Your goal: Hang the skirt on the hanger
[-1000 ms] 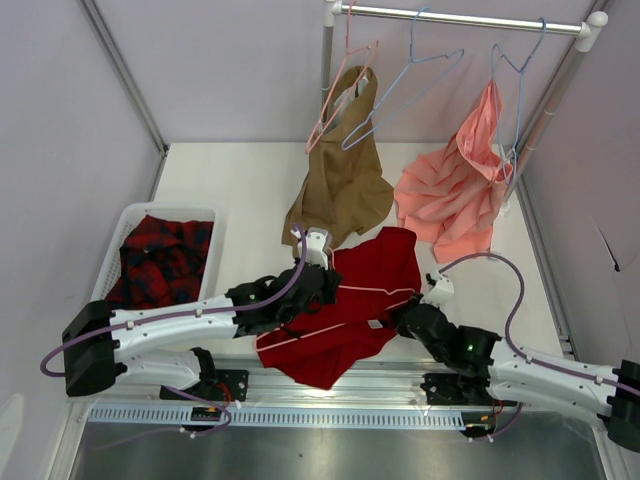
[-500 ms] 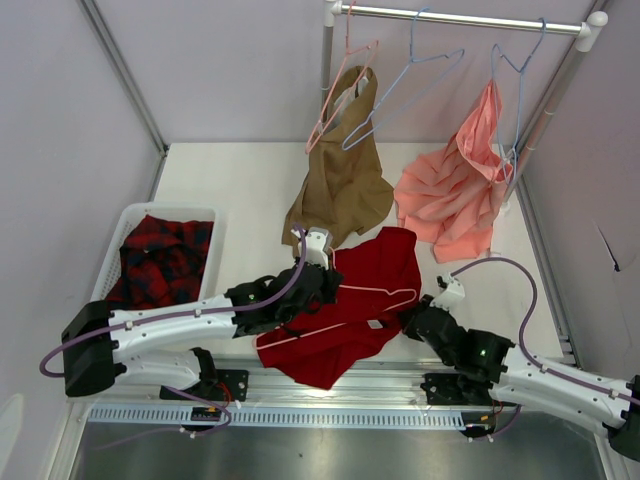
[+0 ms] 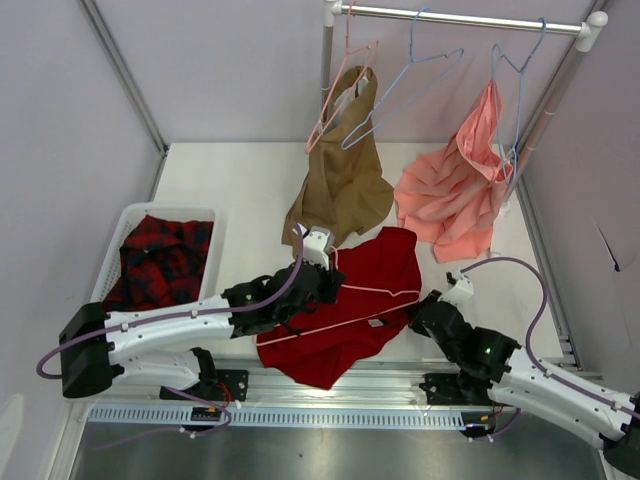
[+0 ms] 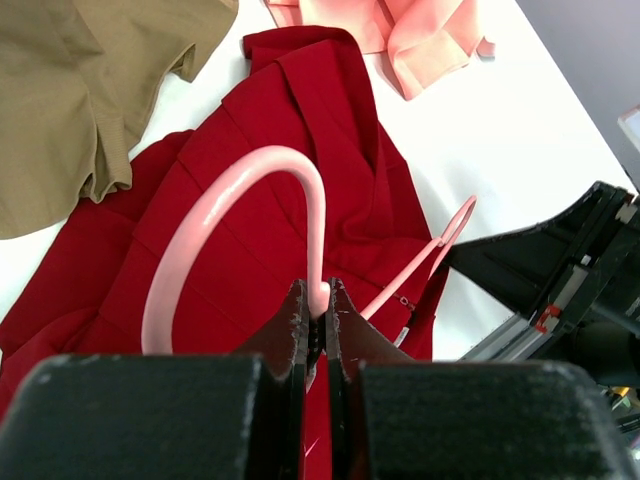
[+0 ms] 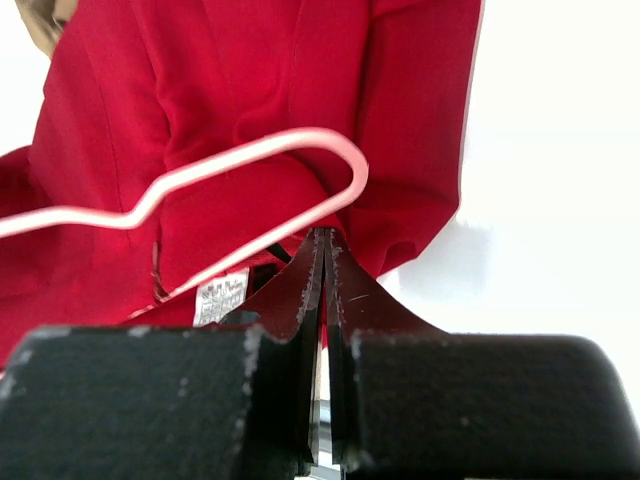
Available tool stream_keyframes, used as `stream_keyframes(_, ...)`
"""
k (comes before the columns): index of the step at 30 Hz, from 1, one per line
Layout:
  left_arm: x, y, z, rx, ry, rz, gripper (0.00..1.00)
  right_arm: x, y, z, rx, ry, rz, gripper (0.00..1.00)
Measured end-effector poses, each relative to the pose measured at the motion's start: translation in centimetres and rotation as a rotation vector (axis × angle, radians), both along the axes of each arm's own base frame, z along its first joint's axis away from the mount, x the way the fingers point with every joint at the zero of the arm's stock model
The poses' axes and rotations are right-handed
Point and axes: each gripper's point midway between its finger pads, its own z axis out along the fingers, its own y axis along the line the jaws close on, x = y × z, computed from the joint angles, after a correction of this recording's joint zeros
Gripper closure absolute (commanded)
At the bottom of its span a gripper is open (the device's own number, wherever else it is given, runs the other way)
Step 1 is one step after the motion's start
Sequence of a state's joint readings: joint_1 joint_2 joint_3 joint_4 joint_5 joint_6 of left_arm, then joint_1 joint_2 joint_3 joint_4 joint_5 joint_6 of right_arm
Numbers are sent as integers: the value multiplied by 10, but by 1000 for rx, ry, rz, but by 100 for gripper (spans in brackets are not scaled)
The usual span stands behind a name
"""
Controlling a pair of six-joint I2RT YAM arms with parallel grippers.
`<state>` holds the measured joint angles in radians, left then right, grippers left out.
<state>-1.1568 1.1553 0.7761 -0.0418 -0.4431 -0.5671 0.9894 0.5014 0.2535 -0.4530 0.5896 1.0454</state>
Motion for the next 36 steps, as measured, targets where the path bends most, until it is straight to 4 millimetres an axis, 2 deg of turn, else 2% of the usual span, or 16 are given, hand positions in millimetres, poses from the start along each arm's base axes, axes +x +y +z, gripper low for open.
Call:
stream_keyframes(19,0,1,6,-7,-55,-31,100,15,-18,7,7,16,-44,100)
stream_keyframes(28,-4,8,6,-8,-79,-50,100,22,-27,11,4,25,-58,100)
stream_keyframes(36,-1,12,6,2,-88,-29,100,20,-16,14,26,34,5,100)
